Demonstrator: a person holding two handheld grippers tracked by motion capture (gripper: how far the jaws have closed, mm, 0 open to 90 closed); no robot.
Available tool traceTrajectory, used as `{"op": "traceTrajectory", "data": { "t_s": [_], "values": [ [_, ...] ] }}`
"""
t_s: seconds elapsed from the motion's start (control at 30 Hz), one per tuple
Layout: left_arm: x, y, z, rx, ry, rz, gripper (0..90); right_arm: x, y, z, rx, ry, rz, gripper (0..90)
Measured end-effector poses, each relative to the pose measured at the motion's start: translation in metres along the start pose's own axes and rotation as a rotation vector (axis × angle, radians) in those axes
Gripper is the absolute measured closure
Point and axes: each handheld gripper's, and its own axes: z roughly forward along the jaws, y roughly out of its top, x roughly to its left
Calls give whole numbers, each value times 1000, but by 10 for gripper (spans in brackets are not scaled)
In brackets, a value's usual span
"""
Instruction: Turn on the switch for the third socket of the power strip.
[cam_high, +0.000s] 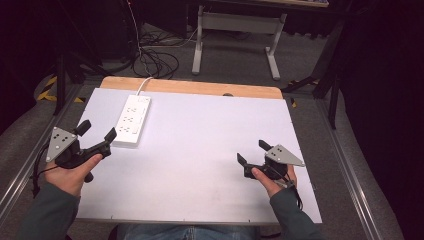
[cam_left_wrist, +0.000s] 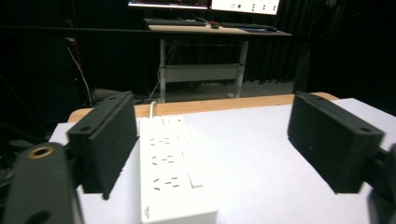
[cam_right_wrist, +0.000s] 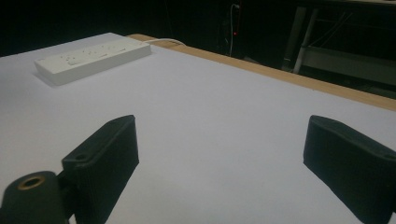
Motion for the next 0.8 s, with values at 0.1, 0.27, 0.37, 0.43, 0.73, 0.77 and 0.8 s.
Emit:
{"op": "traceTrajectory", "data": {
  "t_s": [0.1, 0.27, 0.37, 0.43, 0.73, 0.77, 0.8],
  "values": [
    [0, 0, 0, -4, 5, -3, 117, 0, 0, 0, -1, 1, 0, 107],
    [1, -1, 1, 0, 2, -5, 89, 0, 0, 0, 0, 0, 0, 107],
    [1, -1, 1, 2, 5, -7, 77, 0, 0, 0, 0, 0, 0, 107],
    [1, -1, 2, 4, 3, -7, 63, 0, 0, 0, -2, 0, 1, 107],
    [-1, -2, 3, 8, -11, -9, 35, 0, 0, 0, -1, 0, 1, 107],
    [0, -2, 3, 8, -11, -9, 35, 0, 0, 0, -1, 0, 1, 107],
    [0, -2, 3, 8, -11, -10, 35, 0, 0, 0, -2, -1, 1, 107]
  ]
}}
